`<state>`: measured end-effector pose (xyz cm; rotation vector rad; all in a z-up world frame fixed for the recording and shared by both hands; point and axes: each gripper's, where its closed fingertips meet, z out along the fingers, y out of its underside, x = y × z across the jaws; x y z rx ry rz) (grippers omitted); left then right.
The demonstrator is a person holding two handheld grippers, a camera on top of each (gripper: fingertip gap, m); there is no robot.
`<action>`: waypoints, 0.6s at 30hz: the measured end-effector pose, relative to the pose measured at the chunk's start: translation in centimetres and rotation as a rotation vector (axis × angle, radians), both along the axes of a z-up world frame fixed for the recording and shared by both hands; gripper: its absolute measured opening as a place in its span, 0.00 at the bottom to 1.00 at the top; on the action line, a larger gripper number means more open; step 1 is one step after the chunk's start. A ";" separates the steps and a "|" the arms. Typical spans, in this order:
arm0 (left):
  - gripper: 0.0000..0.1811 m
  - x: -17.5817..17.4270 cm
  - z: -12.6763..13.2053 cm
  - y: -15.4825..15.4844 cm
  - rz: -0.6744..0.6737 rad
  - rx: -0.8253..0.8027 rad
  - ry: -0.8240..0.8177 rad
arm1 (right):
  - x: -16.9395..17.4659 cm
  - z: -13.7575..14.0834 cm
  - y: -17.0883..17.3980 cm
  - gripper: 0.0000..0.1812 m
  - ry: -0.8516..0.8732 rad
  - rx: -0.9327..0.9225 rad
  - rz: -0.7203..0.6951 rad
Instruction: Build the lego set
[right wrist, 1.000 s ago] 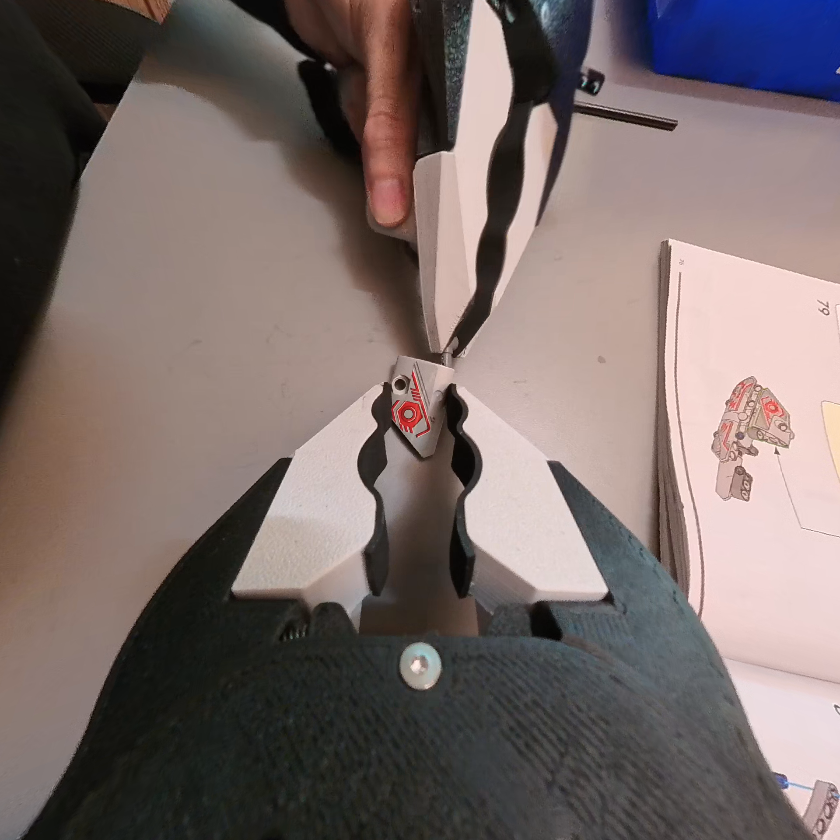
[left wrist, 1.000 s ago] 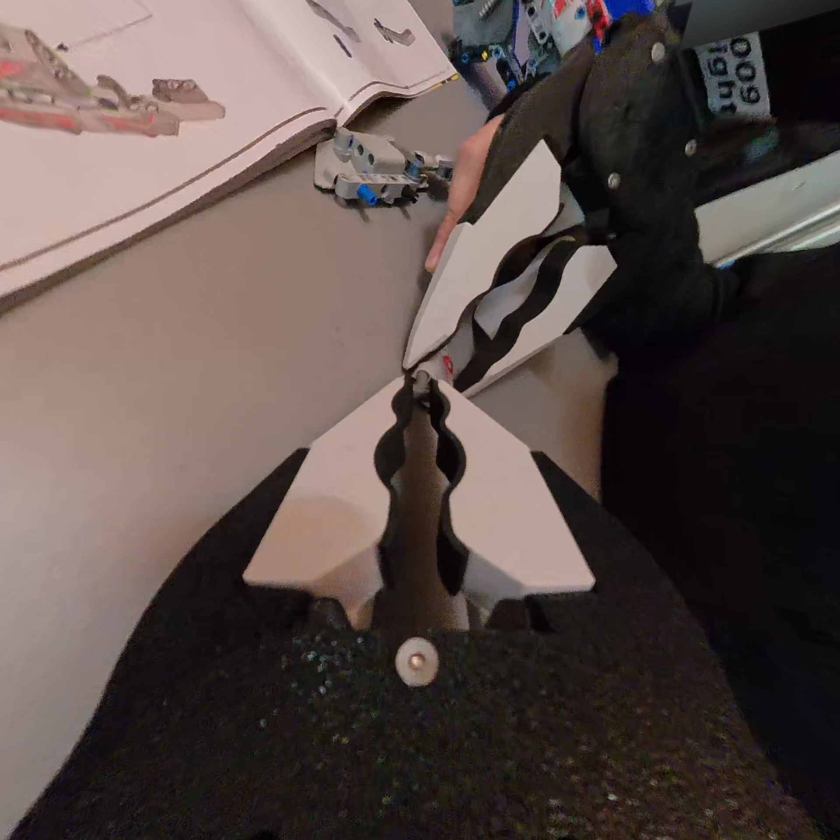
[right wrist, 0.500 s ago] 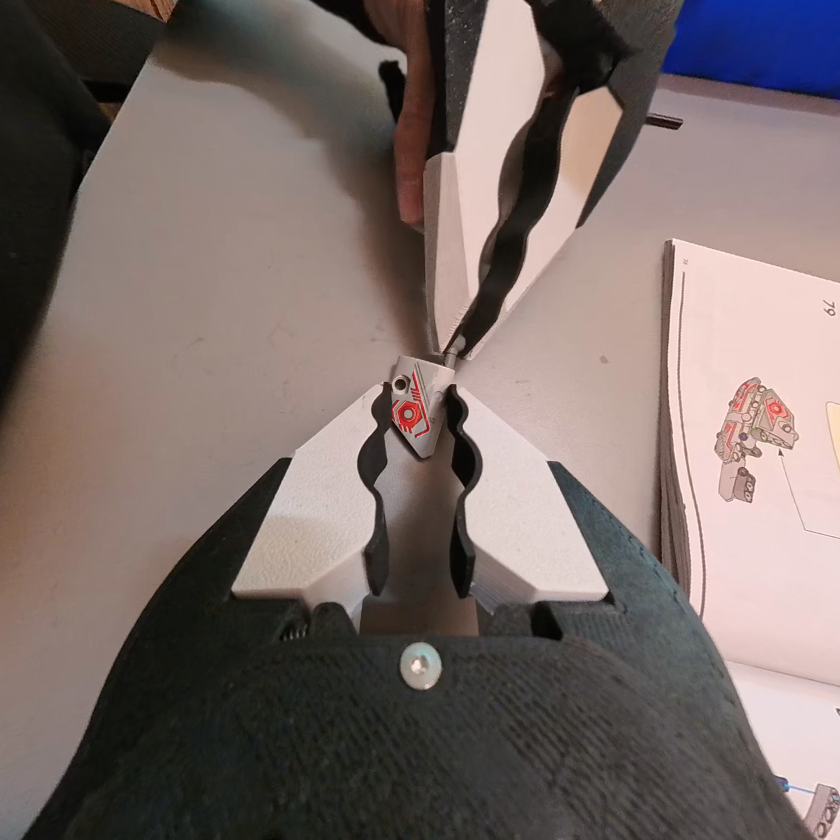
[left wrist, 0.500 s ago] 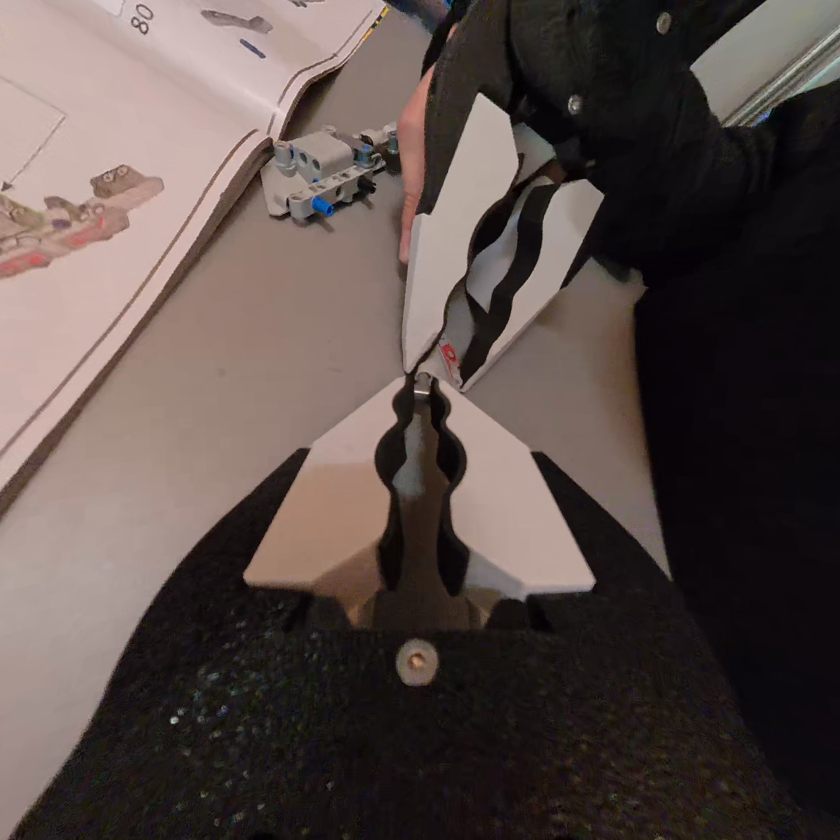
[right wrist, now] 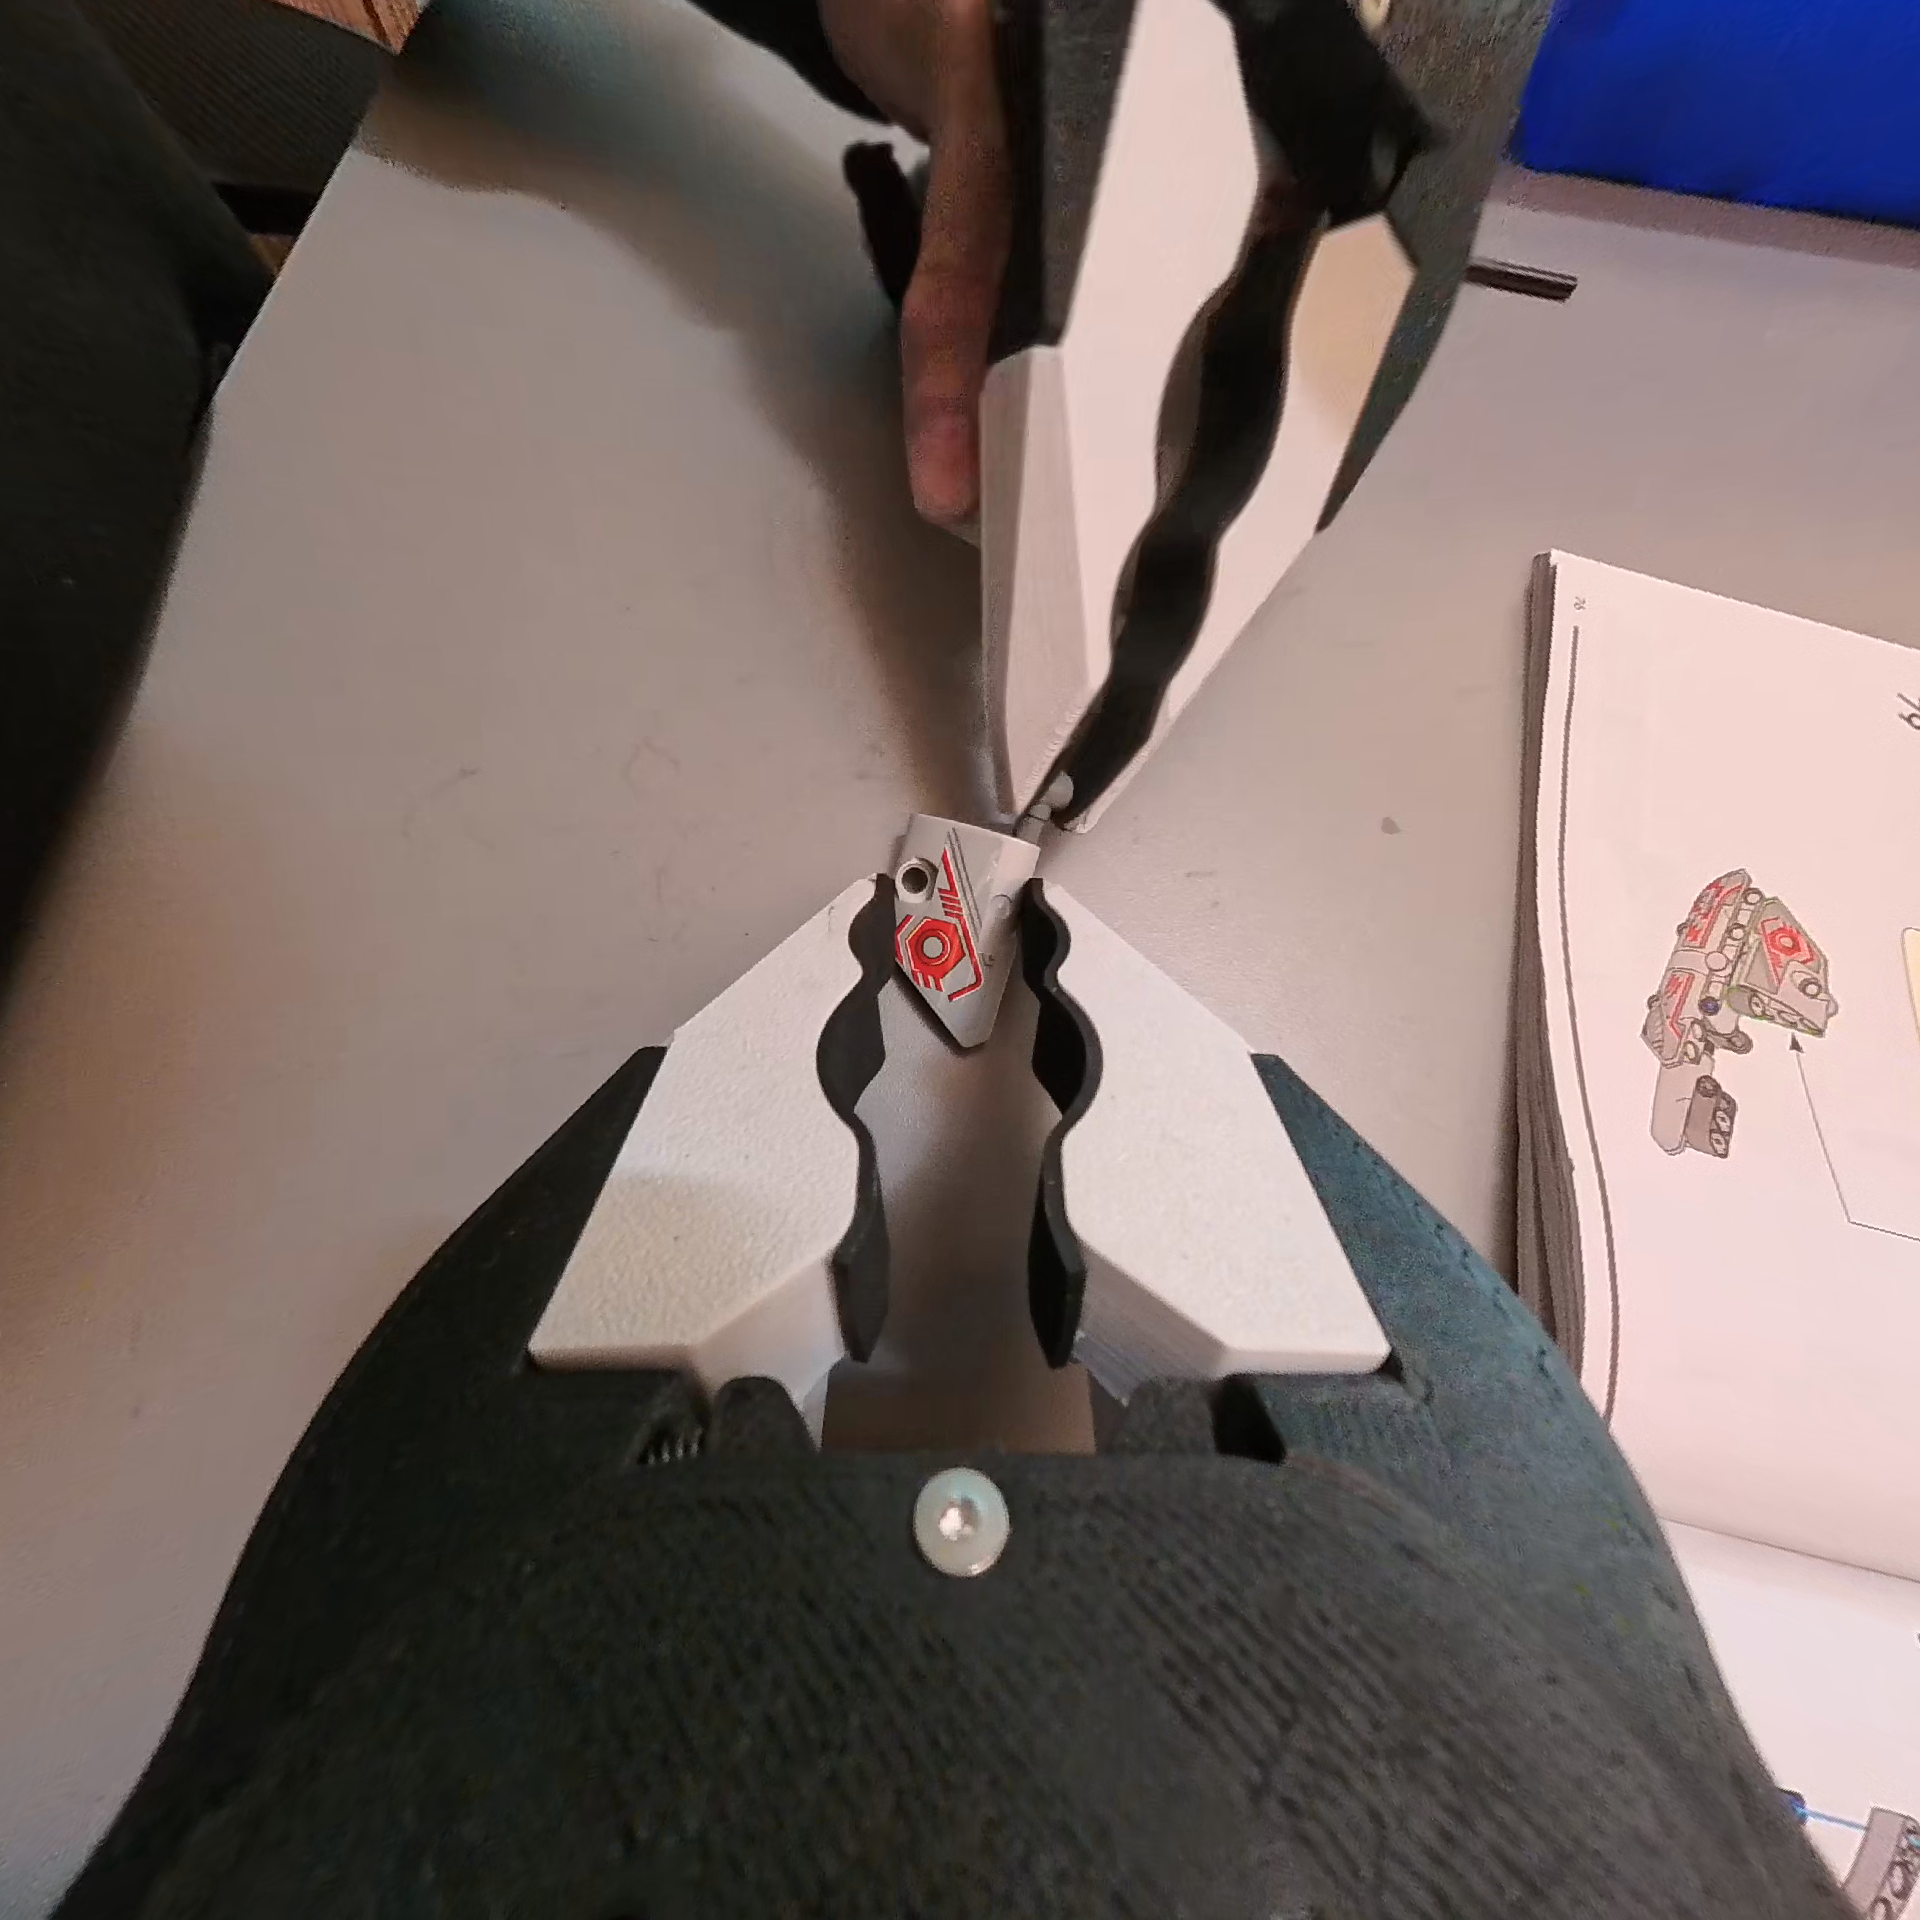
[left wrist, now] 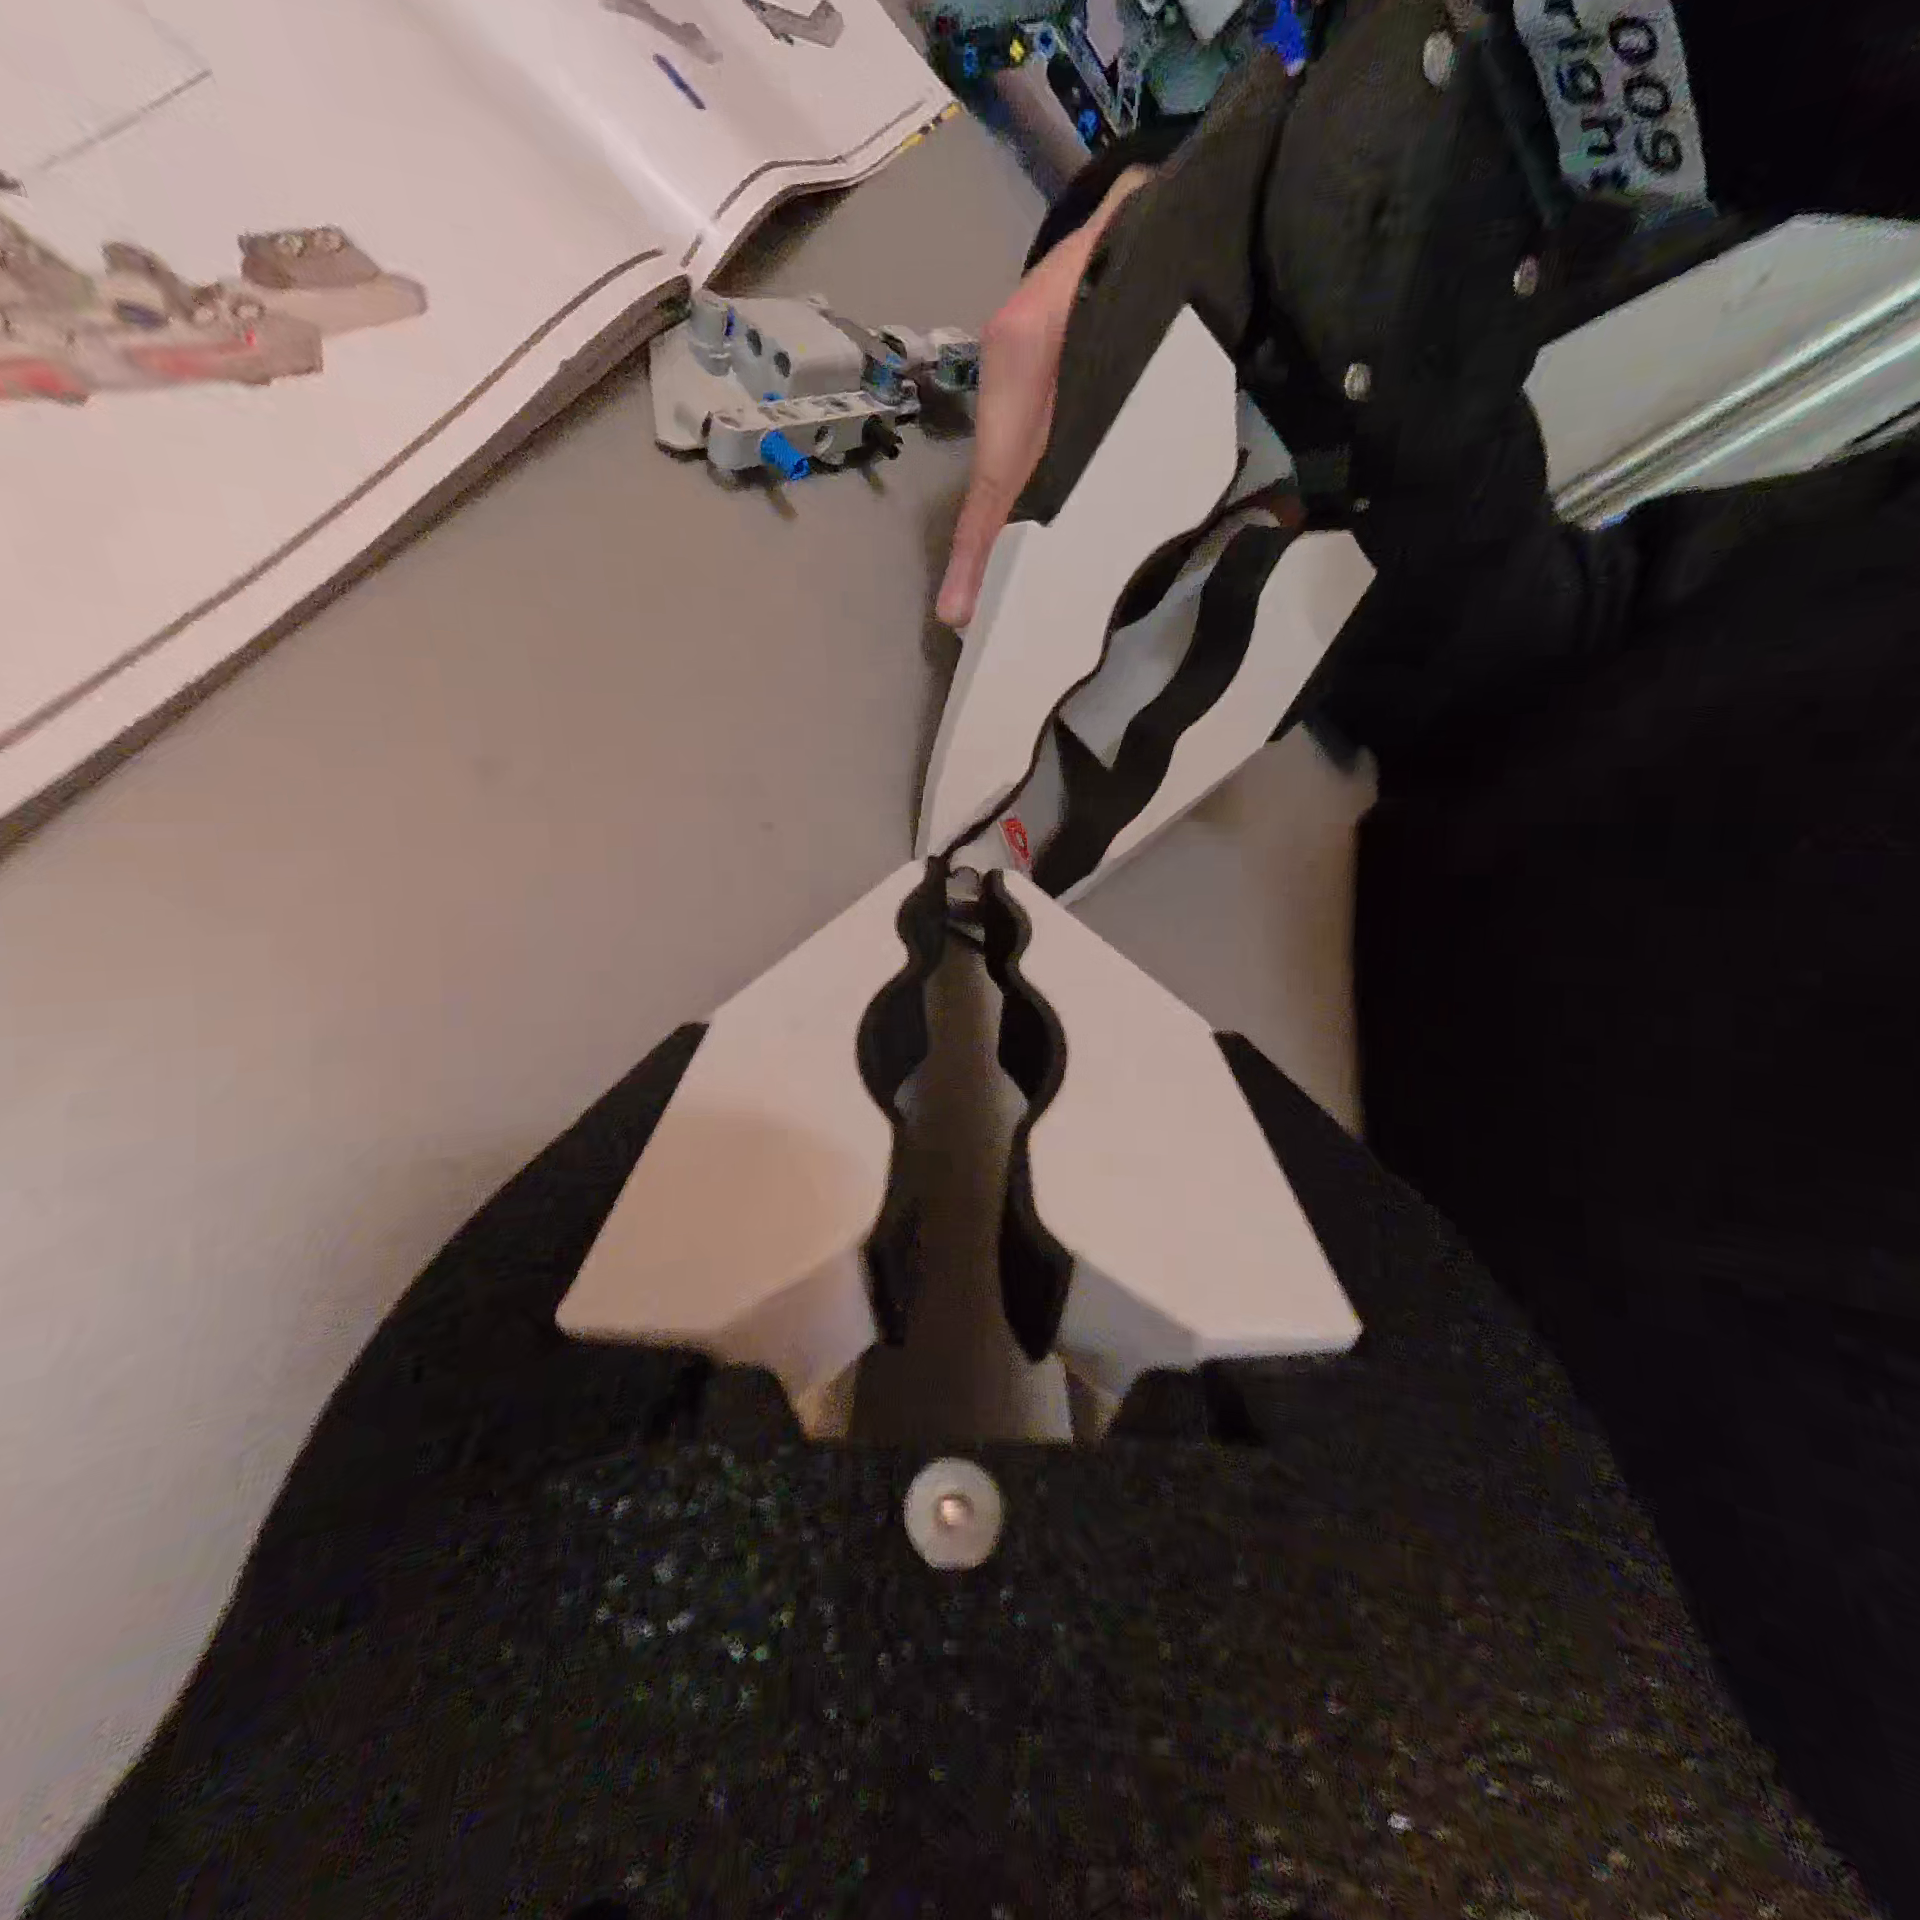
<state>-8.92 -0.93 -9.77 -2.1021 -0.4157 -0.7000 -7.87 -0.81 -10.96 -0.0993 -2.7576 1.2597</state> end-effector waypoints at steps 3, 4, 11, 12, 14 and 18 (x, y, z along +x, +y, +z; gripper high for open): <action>0.03 0.0 0.0 0.0 0.046 0.003 -0.054 | 0.0 0.0 0.0 0.12 0.004 0.000 0.000; 0.03 0.0 0.0 0.1 0.065 0.006 -0.086 | 0.0 0.0 0.0 0.12 0.002 0.000 0.000; 0.03 -0.1 0.1 0.2 0.202 0.033 -0.178 | 0.0 0.0 0.0 0.13 -0.001 0.000 0.000; 0.03 -0.1 0.1 0.2 0.204 0.031 -0.155 | 0.0 0.0 0.0 0.13 -0.002 0.000 0.000; 0.03 -0.1 0.1 0.1 0.219 0.029 -0.139 | 0.0 0.0 0.0 0.12 -0.003 0.000 0.000; 0.03 -0.1 0.1 0.0 0.299 0.041 -0.247 | 0.0 0.0 0.0 0.13 0.002 0.000 0.000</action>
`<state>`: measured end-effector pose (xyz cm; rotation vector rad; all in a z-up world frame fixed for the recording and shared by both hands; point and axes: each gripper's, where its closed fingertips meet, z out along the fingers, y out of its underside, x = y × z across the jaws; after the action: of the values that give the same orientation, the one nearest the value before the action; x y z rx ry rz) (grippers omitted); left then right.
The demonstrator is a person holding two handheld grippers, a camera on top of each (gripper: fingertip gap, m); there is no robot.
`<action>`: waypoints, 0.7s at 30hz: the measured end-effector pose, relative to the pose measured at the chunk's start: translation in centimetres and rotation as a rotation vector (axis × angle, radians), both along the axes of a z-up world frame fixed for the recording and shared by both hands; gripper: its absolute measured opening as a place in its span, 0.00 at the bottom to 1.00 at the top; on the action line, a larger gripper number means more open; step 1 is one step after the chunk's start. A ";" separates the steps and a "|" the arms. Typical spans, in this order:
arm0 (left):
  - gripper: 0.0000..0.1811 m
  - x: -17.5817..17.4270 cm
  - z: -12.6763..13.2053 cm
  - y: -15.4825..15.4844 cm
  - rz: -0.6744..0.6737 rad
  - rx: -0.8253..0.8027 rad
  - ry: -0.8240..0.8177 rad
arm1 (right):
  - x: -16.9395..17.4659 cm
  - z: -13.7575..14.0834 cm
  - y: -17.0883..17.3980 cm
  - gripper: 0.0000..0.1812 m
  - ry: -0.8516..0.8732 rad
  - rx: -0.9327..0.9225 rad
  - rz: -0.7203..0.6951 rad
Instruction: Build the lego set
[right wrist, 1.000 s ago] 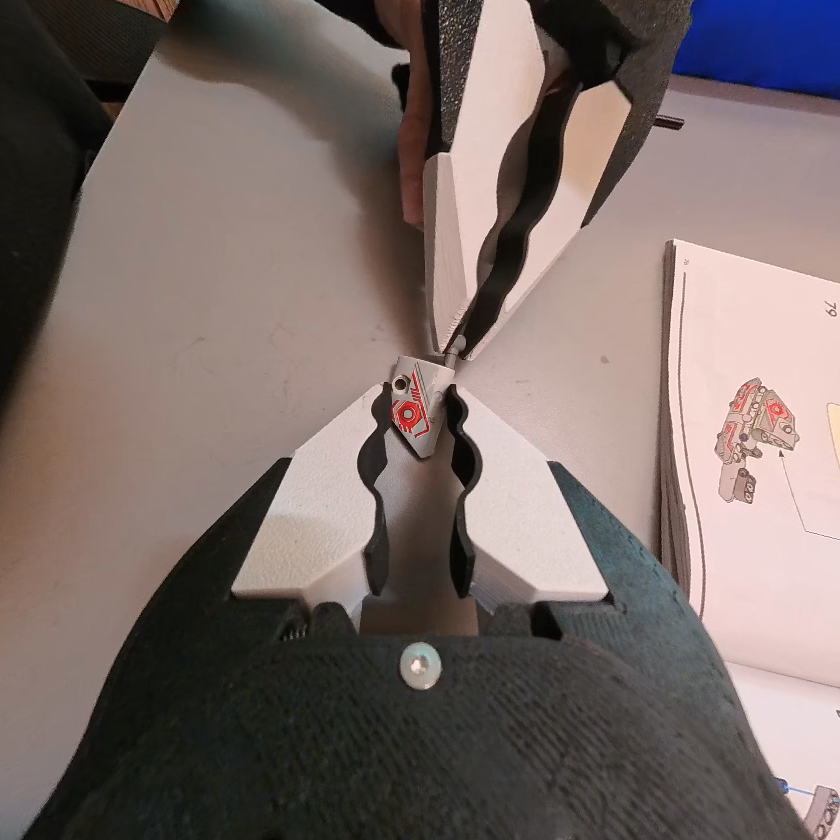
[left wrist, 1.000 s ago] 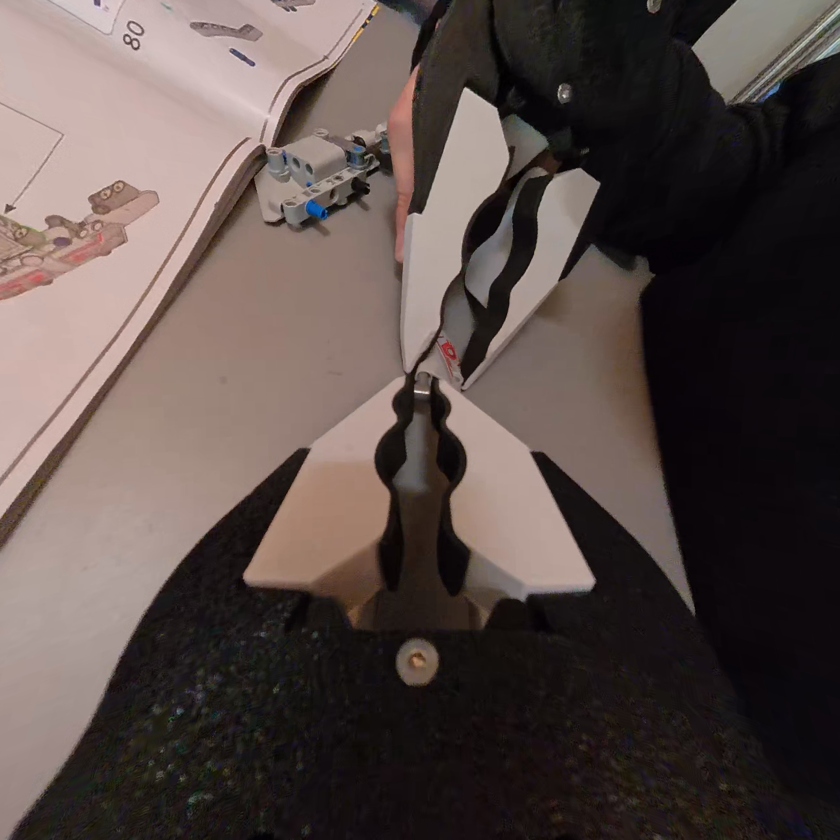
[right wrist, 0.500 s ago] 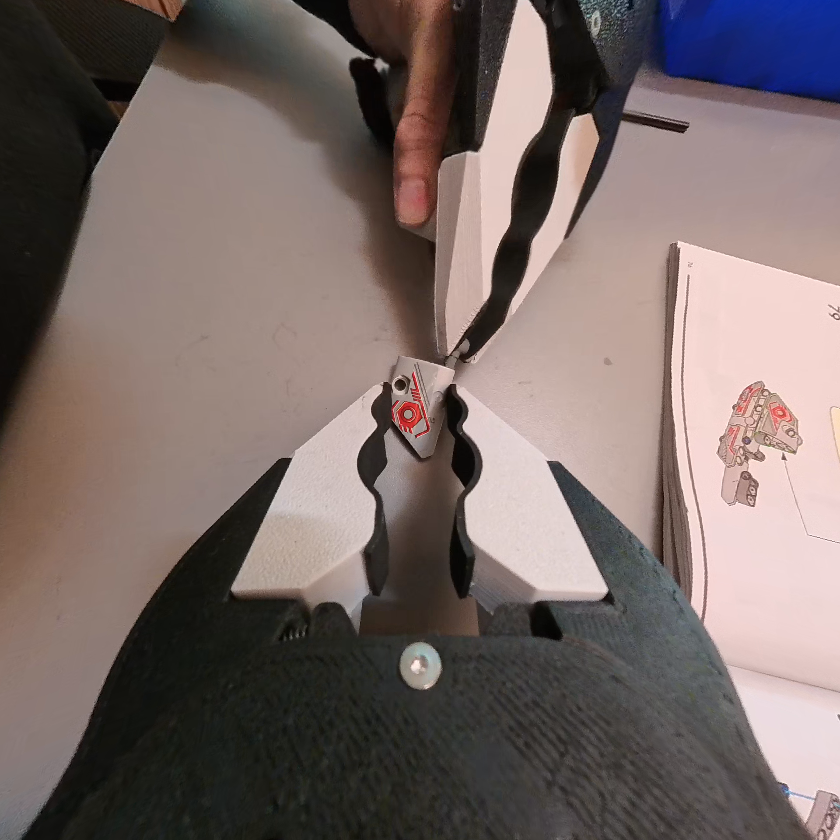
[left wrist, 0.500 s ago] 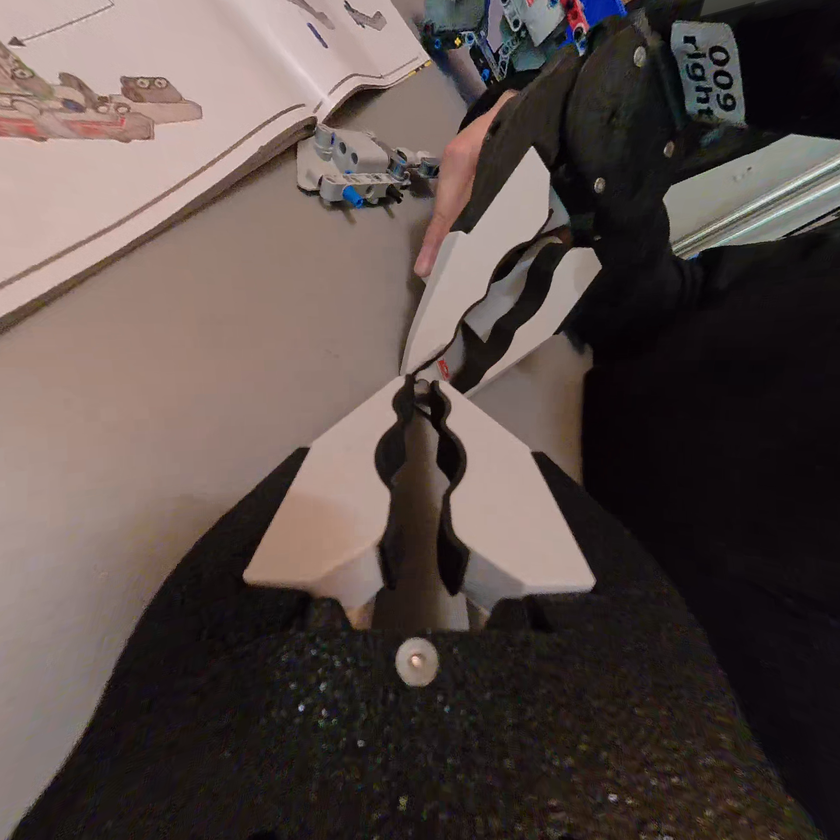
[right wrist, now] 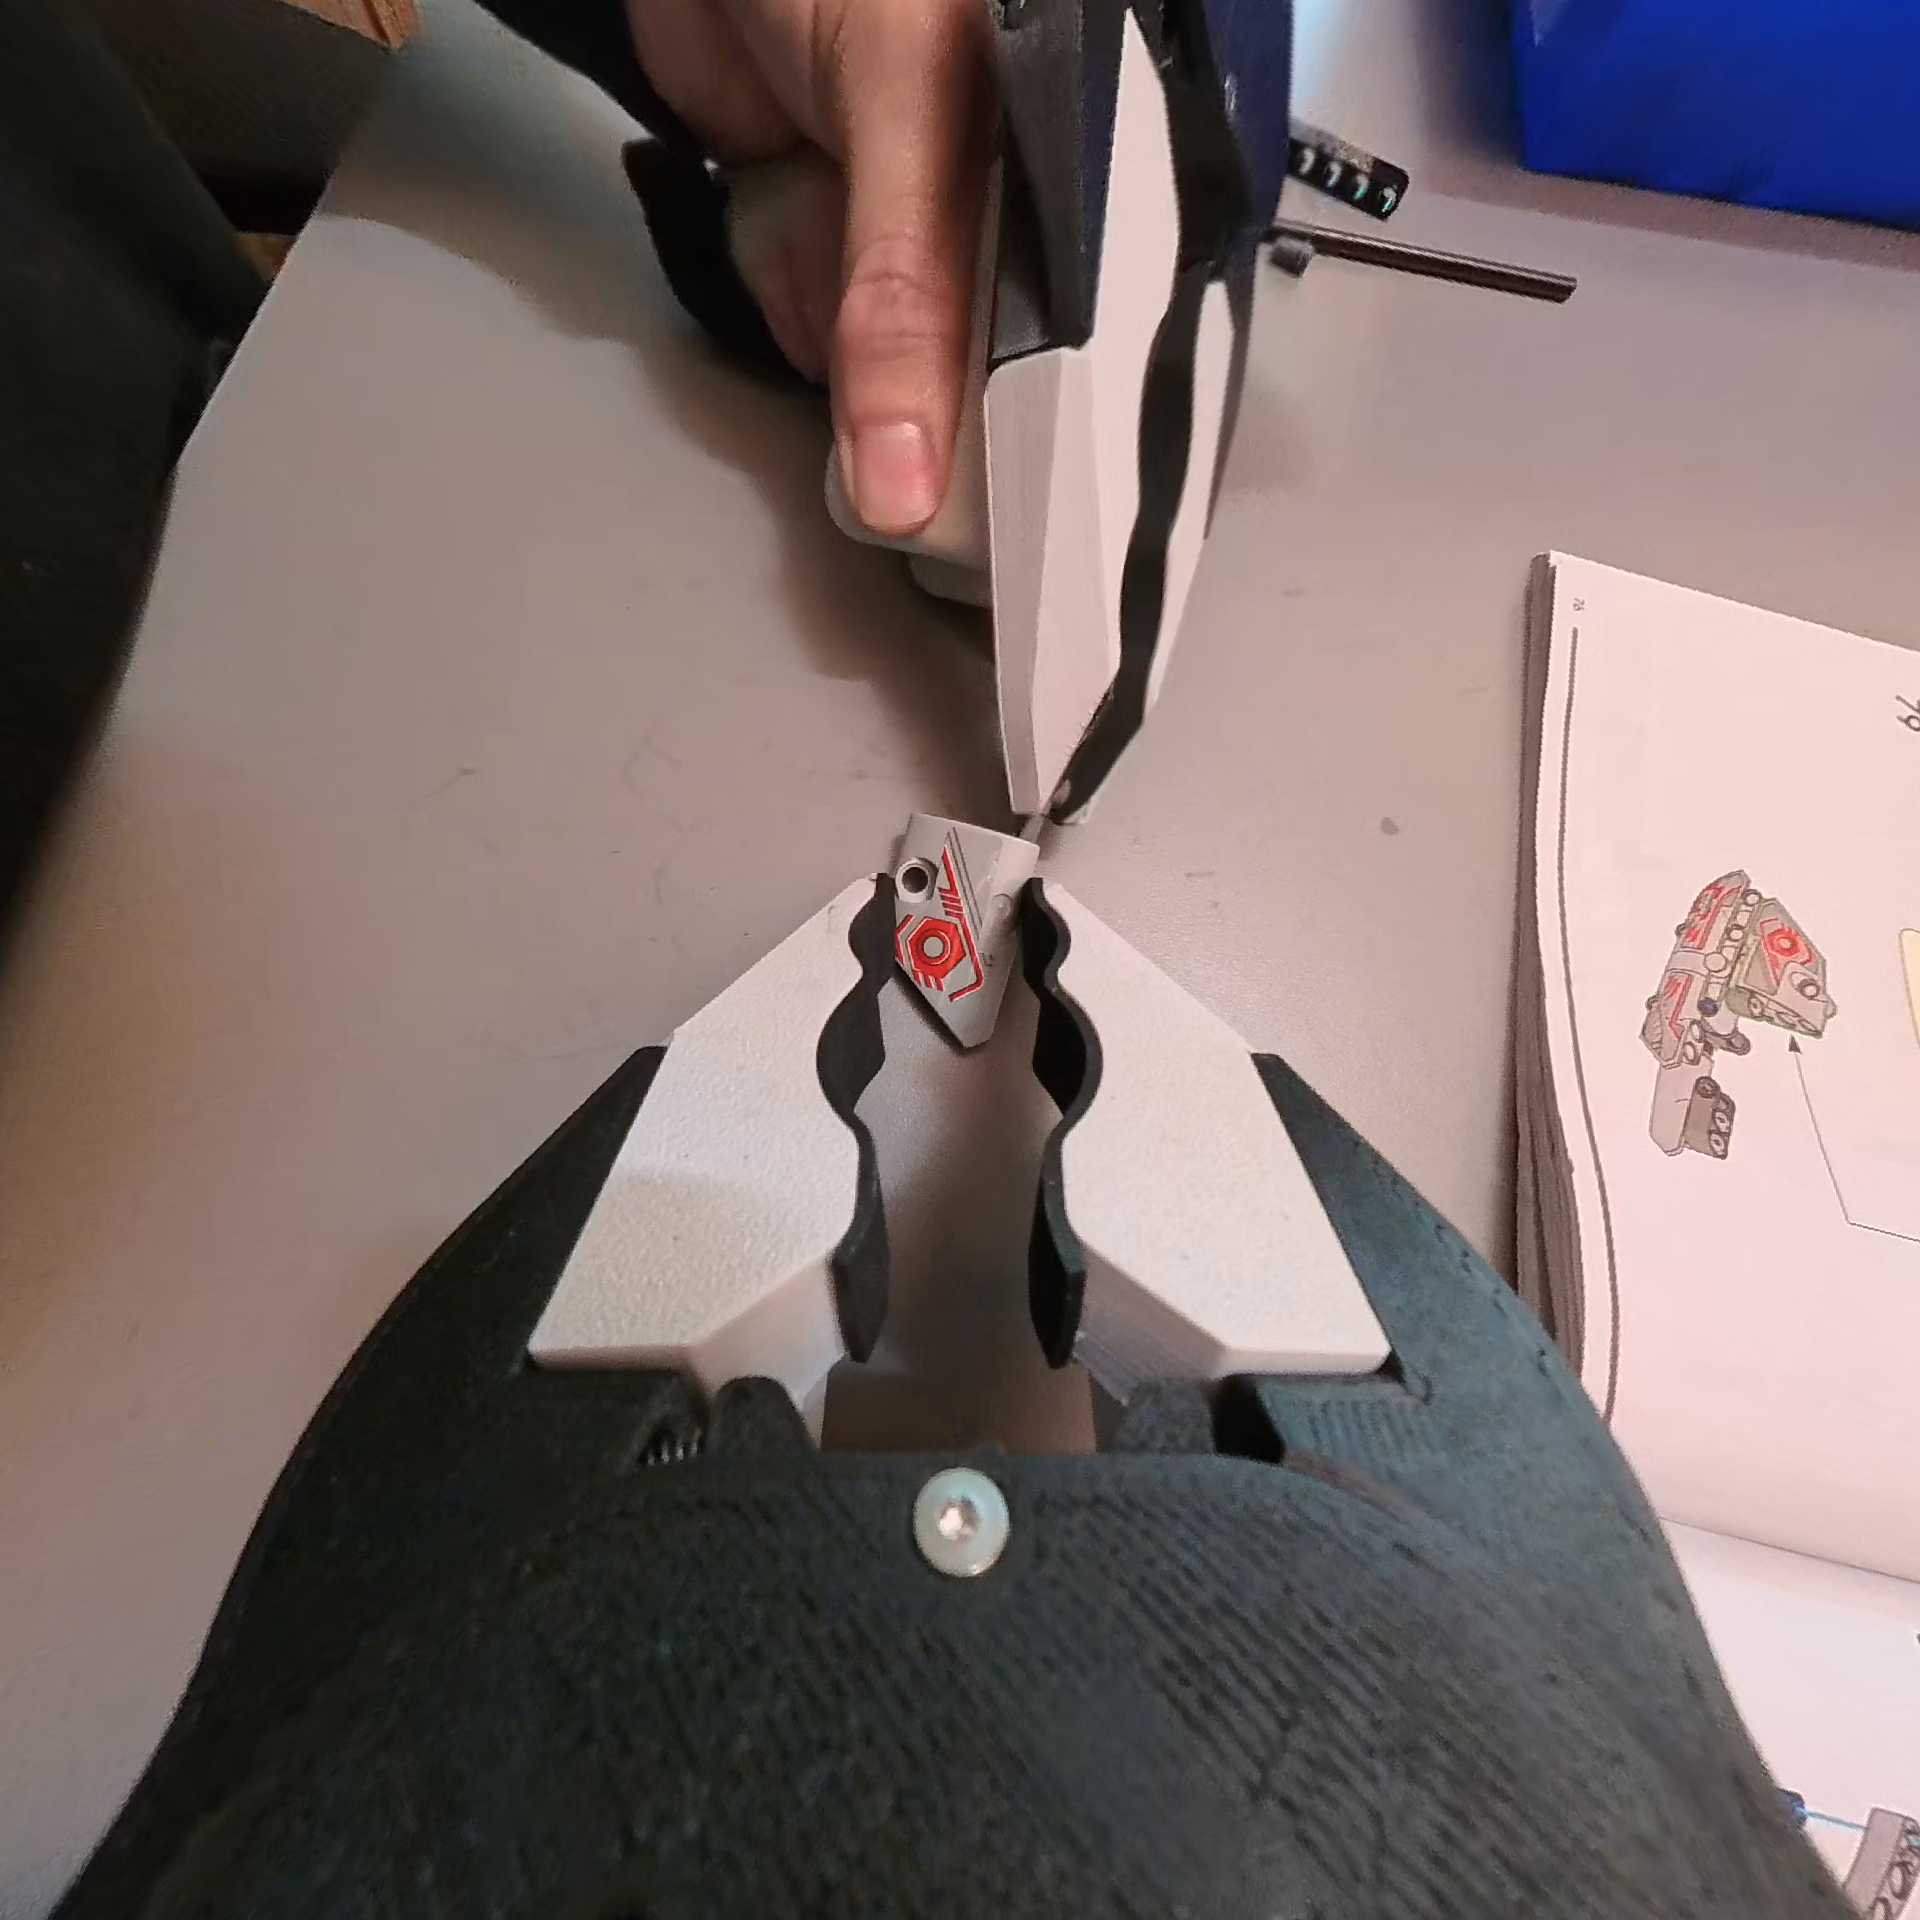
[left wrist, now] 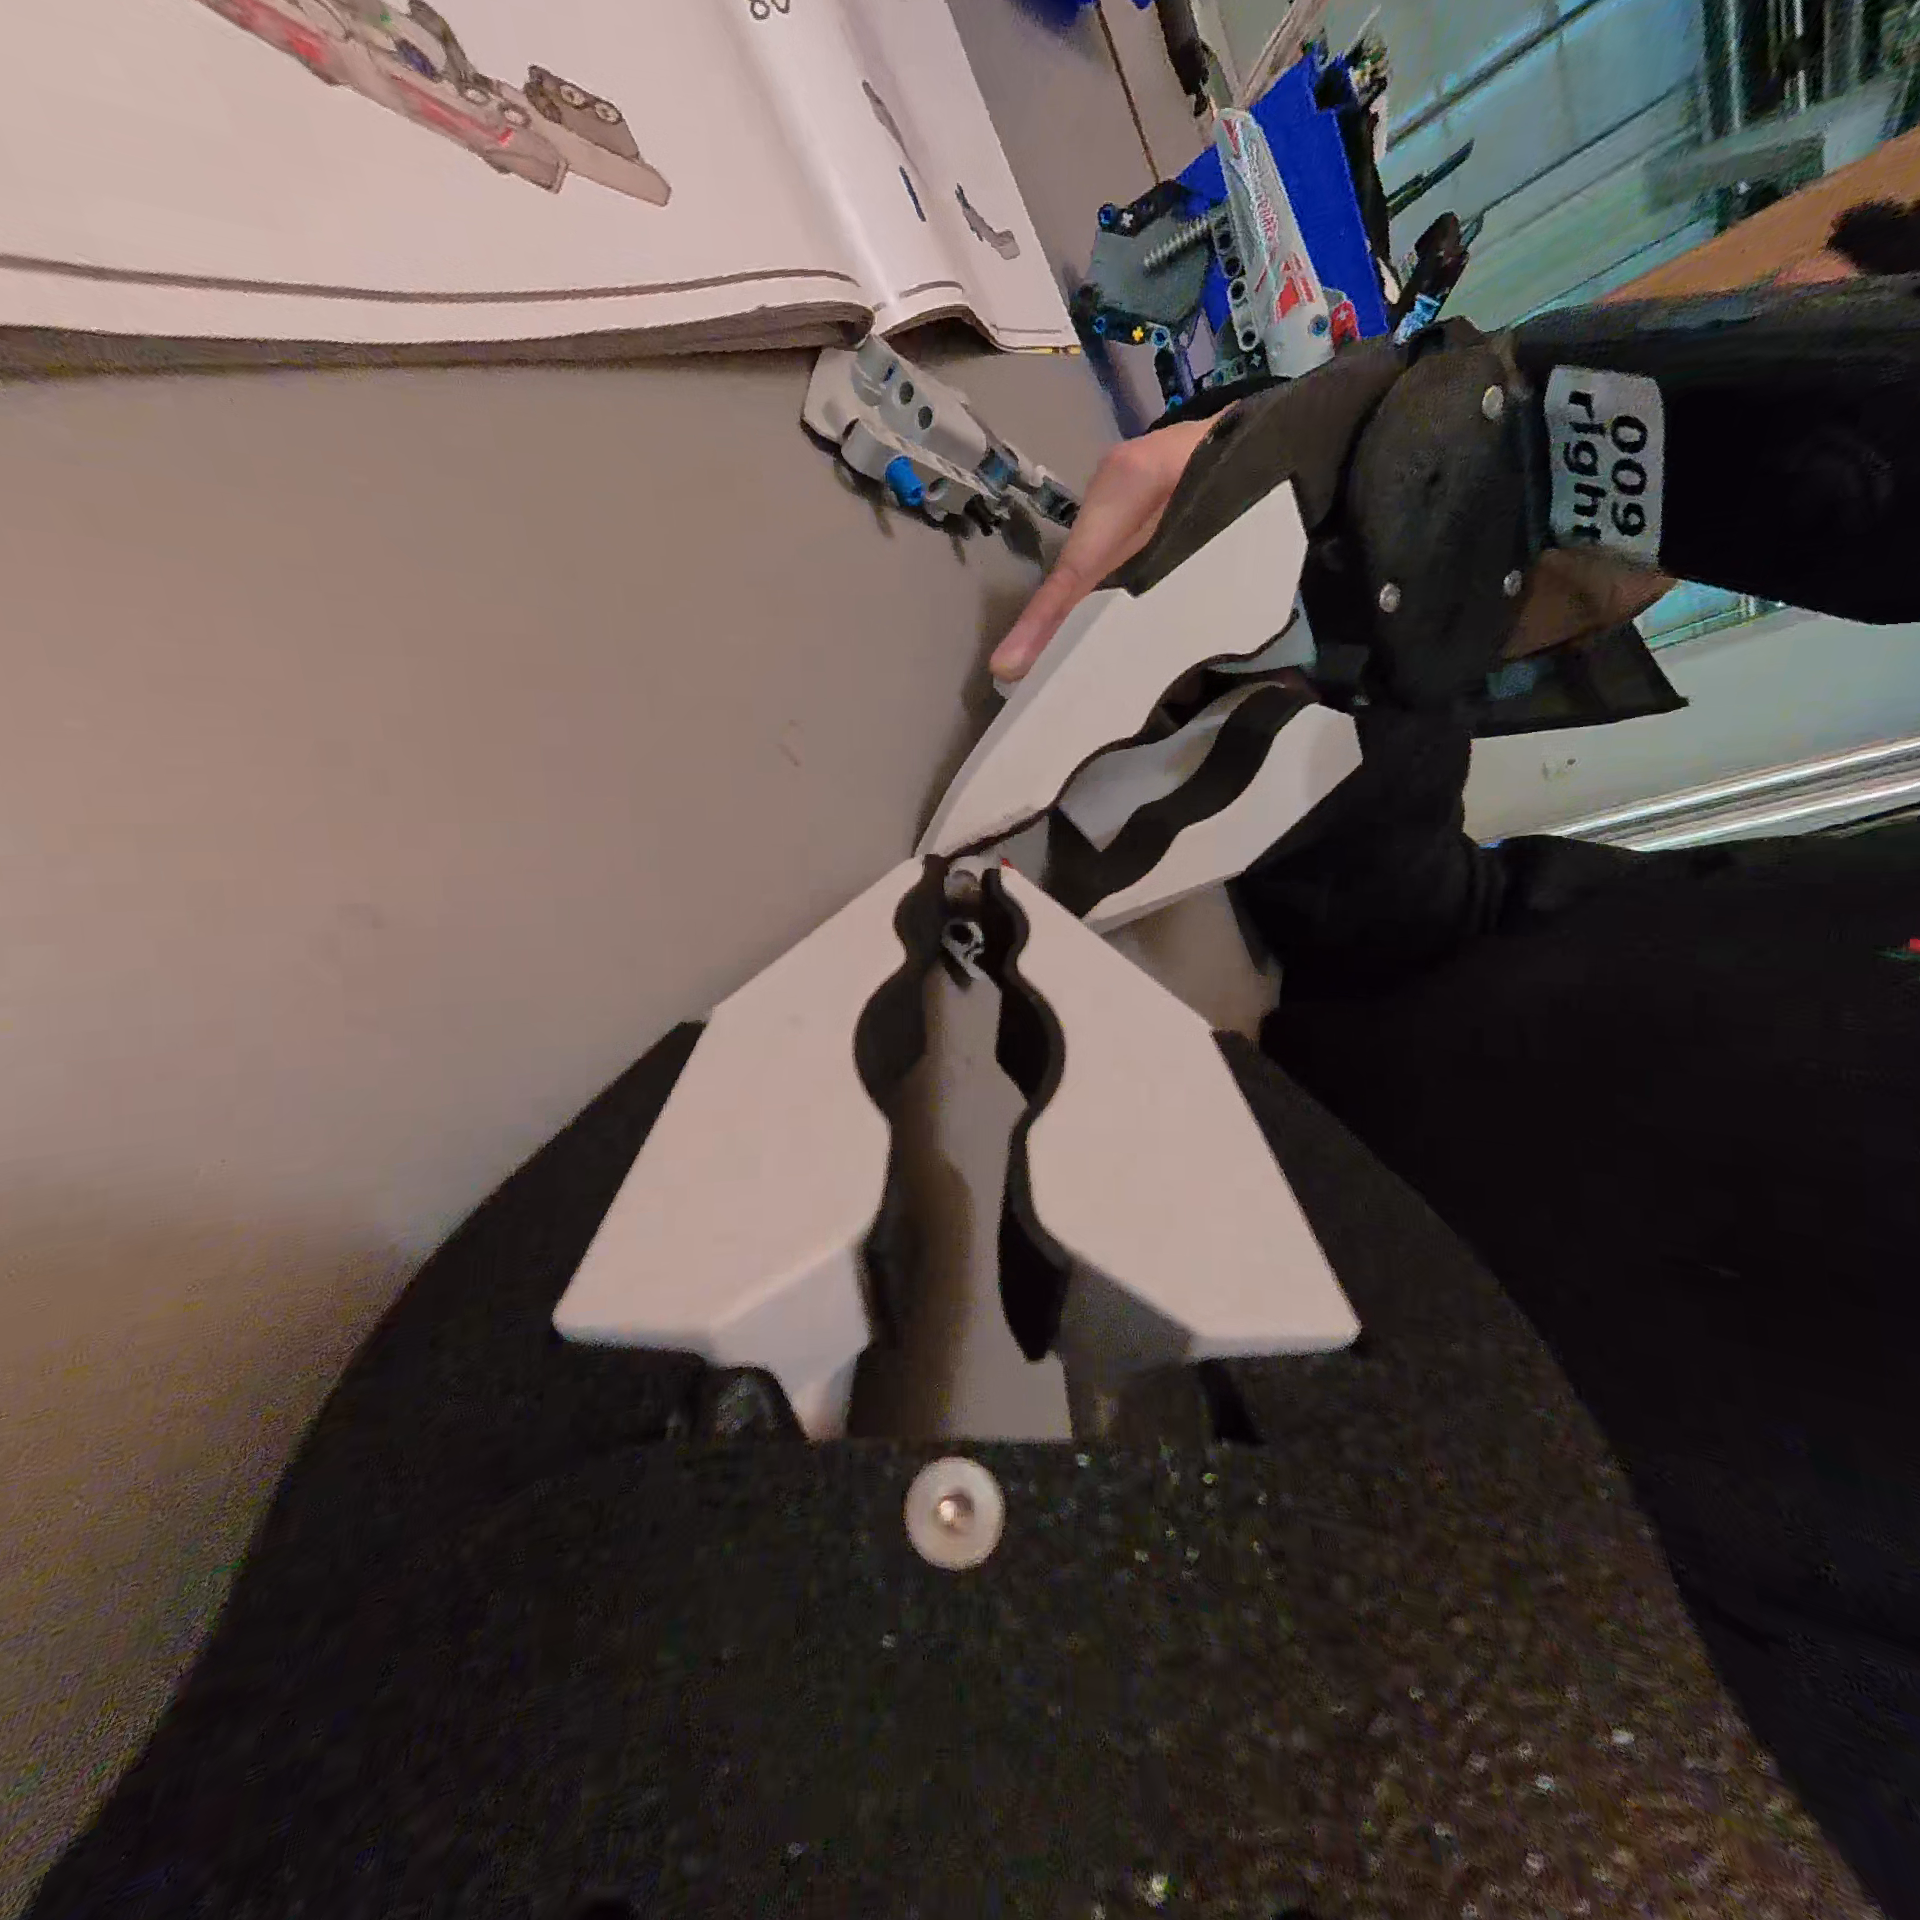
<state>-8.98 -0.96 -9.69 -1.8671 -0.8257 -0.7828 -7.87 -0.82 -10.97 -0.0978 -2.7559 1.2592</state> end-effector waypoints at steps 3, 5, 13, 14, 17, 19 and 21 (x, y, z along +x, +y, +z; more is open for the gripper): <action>0.03 0.0 0.0 0.0 0.014 -0.009 0.053 | 0.0 0.0 0.0 0.13 -0.003 0.000 0.000; 0.03 0.1 0.0 0.0 0.015 -0.020 0.092 | 0.0 0.0 0.0 0.13 0.000 0.000 0.000; 0.03 0.1 -0.2 -0.1 -0.017 -0.061 0.185 | 0.1 0.0 0.0 0.13 0.000 0.000 0.004; 0.03 0.1 -0.2 0.0 0.000 -0.051 0.149 | 0.1 0.0 0.0 0.13 -0.001 0.000 0.004; 0.03 0.1 -0.1 -0.1 0.041 -0.007 -0.002 | 0.1 0.0 0.0 0.12 0.000 -0.001 0.004; 0.03 0.1 -0.2 -0.1 0.030 -0.018 0.022 | 0.1 0.0 0.0 0.12 -0.001 -0.001 0.004; 0.03 0.3 -0.2 -0.1 0.000 -0.035 0.093 | 0.1 0.0 0.0 0.12 -0.002 -0.001 0.004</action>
<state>-8.72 -1.04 -9.92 -1.9200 -0.7852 -0.6796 -7.80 -0.85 -10.96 -0.0930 -2.7588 1.2618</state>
